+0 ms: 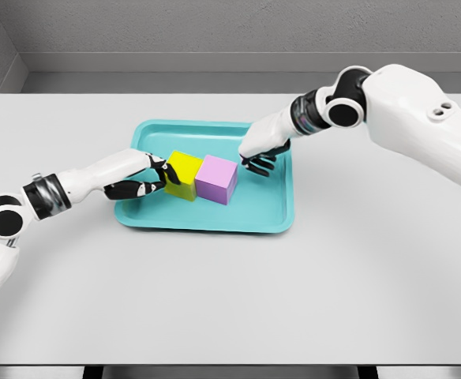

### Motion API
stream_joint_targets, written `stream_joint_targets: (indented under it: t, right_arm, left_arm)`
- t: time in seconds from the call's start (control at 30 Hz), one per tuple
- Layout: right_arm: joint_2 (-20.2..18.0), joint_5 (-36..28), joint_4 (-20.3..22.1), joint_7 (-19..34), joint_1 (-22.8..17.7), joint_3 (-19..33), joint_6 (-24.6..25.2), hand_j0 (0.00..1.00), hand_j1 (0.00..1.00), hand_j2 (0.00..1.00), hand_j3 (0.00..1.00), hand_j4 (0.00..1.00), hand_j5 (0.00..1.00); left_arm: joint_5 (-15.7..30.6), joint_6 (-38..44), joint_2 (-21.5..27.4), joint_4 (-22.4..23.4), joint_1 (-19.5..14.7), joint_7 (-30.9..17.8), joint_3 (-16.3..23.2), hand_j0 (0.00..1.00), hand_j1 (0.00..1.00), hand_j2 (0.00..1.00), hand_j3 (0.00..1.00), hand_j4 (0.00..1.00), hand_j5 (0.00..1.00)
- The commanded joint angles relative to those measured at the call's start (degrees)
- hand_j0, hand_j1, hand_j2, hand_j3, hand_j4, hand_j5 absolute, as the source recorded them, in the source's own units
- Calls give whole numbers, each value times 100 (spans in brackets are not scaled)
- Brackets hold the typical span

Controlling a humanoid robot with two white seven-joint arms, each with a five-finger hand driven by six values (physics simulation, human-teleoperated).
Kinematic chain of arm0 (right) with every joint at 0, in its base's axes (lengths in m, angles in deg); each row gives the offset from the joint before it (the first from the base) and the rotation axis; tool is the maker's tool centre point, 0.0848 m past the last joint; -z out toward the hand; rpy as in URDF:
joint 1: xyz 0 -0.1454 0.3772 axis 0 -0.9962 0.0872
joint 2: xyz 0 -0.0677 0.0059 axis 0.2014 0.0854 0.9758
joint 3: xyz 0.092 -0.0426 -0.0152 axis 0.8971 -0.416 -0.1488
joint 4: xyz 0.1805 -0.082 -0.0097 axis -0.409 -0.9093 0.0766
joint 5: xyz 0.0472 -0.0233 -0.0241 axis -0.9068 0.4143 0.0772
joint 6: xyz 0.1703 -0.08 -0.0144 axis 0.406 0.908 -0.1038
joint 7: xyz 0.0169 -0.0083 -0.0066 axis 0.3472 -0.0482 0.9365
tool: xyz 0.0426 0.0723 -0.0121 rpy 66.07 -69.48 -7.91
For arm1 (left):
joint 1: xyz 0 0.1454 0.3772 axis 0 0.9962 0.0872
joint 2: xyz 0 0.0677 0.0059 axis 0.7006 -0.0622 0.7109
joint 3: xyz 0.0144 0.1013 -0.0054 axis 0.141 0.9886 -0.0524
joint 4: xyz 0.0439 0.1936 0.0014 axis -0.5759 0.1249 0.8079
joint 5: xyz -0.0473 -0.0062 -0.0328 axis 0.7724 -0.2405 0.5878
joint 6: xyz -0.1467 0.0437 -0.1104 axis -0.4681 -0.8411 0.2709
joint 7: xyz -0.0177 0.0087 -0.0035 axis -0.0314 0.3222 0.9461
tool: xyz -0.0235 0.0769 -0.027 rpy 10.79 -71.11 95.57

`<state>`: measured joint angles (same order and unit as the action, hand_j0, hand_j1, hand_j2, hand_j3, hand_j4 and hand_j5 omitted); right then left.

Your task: Push two cubes

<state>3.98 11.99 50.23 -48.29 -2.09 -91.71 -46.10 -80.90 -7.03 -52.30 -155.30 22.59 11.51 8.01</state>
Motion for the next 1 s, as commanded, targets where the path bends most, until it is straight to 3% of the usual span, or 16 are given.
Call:
stream_joint_targets:
  t: [0.0, 0.2, 0.7, 0.97]
  right_arm:
    - [-105, -81, 126, 0, 0, 34, 3, 15, 15, 15, 15, 15, 15]
    - [-421, -547, 680, 0, 0, 34, -32, 15, 15, 15, 15, 15, 15]
    - [-729, -486, 645, 0, 0, 297, -32, 14, 14, 14, 14, 14, 14]
    - [-1238, -521, 926, 0, -176, 535, -190, 14, 14, 14, 14, 14, 14]
  left_arm:
    - [-221, -95, -38, 13, 0, -49, 36, 52, 52, 52, 52, 52, 52]
    - [-229, -95, -55, 48, -26, -49, 36, 52, 52, 52, 52, 52, 52]
    - [-106, -95, 68, 48, 17, -49, -17, 52, 52, 52, 52, 52, 52]
    - [-71, -95, 129, 22, 44, -49, -17, 52, 52, 52, 52, 52, 52]
